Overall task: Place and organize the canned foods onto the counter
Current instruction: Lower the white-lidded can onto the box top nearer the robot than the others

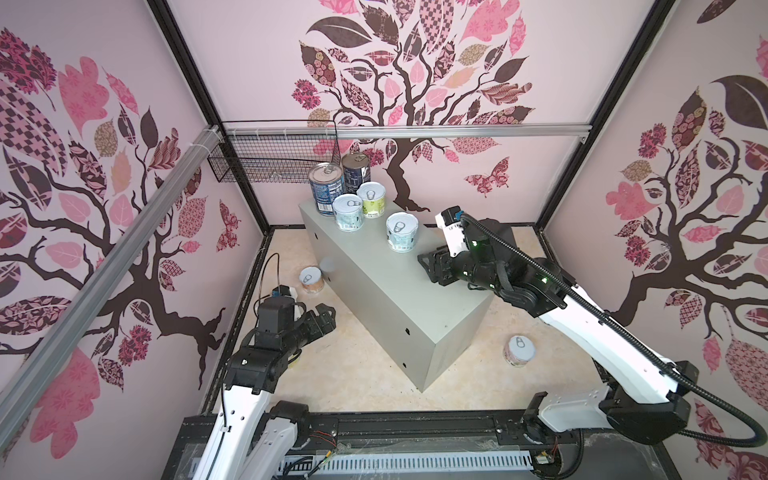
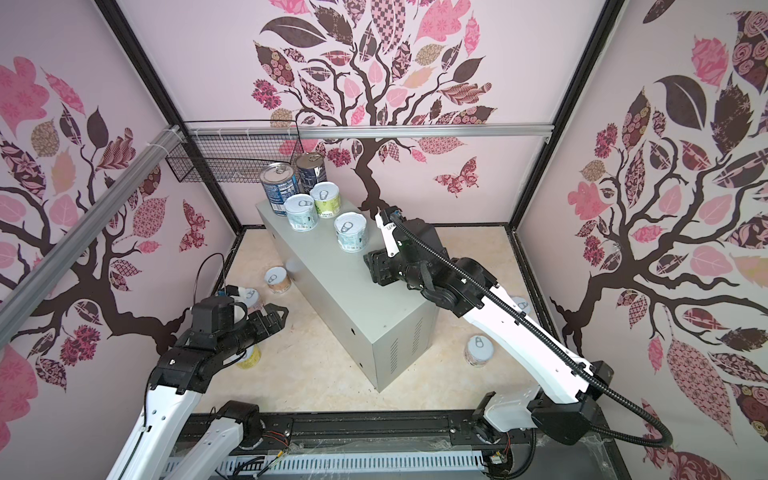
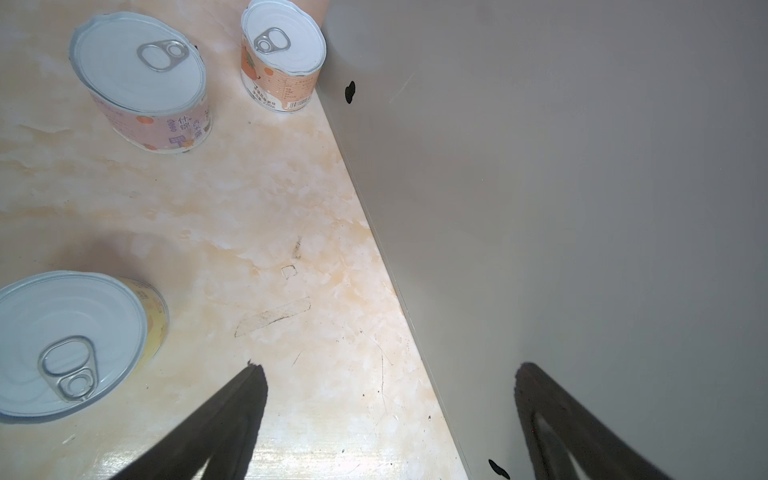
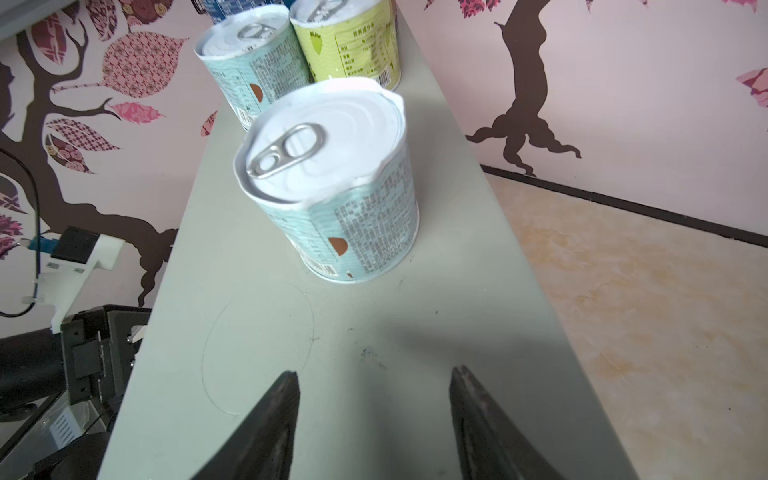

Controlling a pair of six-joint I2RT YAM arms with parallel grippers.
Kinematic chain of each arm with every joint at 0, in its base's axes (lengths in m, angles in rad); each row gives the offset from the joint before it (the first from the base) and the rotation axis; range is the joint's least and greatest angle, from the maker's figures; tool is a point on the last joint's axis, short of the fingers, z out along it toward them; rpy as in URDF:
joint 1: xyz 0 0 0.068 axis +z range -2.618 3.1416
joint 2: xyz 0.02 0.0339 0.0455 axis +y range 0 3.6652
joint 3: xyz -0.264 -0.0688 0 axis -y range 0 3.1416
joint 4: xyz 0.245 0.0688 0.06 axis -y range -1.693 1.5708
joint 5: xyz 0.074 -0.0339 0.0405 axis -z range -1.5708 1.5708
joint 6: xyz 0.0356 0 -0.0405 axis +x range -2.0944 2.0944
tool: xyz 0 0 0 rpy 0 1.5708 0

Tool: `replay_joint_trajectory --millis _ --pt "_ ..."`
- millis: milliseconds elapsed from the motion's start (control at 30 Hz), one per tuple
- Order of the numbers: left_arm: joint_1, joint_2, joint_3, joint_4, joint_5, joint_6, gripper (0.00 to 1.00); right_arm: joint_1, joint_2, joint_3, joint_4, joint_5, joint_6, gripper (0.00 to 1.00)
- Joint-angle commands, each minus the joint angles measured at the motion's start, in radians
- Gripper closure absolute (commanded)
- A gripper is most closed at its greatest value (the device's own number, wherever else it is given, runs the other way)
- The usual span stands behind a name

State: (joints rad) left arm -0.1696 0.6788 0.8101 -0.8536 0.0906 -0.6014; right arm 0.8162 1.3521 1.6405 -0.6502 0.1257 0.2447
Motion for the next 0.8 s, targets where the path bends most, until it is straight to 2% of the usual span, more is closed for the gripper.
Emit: replay_joint_trajectory --millis 0,767 --pt "0.003 -0.003 0.015 0.026 -0.008 0.011 0.03 0.006 0.025 0.025 0.052 -0.014 0.019 0.39" --pt "0.003 0.011 -0.022 0.065 0.028 0.016 0.03 0.005 0.22 0.156 0.118 0.028 0.036 0.38"
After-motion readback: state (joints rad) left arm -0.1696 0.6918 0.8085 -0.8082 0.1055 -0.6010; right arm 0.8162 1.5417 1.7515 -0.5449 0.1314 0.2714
